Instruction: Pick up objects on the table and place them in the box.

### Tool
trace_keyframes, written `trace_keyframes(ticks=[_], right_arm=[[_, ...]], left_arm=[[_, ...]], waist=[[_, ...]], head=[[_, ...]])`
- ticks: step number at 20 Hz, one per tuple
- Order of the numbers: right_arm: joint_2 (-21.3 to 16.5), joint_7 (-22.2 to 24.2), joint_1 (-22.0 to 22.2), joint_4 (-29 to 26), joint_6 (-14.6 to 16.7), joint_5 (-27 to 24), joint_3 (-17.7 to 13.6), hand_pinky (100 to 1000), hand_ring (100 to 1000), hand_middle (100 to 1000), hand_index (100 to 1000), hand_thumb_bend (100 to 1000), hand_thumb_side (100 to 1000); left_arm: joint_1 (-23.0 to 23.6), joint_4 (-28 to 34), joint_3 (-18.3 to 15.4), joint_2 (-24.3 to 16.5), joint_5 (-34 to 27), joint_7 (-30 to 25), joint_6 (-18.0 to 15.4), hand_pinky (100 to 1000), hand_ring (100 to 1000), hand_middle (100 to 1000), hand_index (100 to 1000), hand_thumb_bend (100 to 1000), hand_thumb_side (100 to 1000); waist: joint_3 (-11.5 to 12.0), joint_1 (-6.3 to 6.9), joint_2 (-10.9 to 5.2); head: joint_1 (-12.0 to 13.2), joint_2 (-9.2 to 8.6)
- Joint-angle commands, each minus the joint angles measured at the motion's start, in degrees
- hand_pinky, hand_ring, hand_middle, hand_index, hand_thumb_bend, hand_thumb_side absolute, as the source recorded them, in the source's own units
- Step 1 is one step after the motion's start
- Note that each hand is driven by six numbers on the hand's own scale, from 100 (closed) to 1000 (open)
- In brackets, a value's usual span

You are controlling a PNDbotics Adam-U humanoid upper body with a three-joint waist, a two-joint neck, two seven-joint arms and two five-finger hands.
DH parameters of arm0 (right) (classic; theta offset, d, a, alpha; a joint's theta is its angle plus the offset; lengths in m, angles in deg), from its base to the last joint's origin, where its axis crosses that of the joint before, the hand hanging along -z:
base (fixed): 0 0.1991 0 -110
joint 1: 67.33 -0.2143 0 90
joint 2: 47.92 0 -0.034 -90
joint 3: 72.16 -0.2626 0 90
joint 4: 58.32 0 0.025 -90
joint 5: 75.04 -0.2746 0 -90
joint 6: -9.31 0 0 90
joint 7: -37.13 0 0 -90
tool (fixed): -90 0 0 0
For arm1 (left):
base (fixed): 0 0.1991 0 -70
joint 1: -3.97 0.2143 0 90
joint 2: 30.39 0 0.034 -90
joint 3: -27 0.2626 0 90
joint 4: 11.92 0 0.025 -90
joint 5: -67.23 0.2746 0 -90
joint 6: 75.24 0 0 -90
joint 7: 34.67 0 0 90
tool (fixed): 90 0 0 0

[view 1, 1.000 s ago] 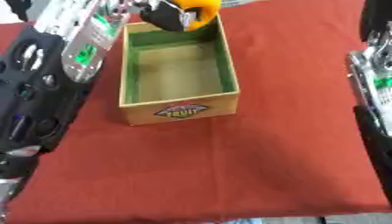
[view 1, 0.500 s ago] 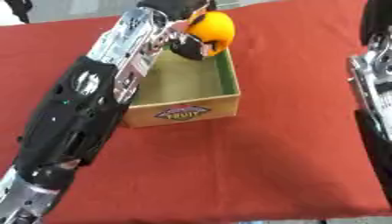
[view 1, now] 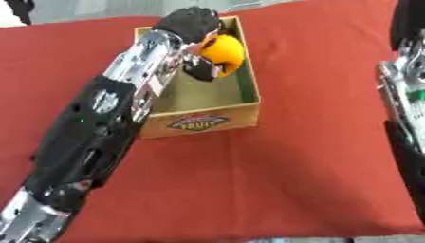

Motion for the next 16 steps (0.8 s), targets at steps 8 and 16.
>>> trace_keyframes(ticks=[8, 16], right_arm=[[-0.57, -0.24, -0.87, -1.14, -0.32, -0.37, -0.39, 837, 788, 679, 874, 100, 1000], [-0.48, -0.34, -0.67, -1.14, -0.56, -0.42, -0.50, 837, 788, 679, 875, 100, 1000]], left_arm=[[-0.17, -4.23, -2.28, 1.13, -0.63, -2.08, -0.20, 424, 568, 575, 680, 100, 274], [-0.05, -6.85, -3.36, 1.61, 2.28, -6.96, -2.18, 668, 814, 829, 922, 326, 411]], waist=[[-0.44, -0.60, -0.76], [-0.51, -0.64, -0.67]], head=[[0.39, -0.91], [0.72, -1.12]])
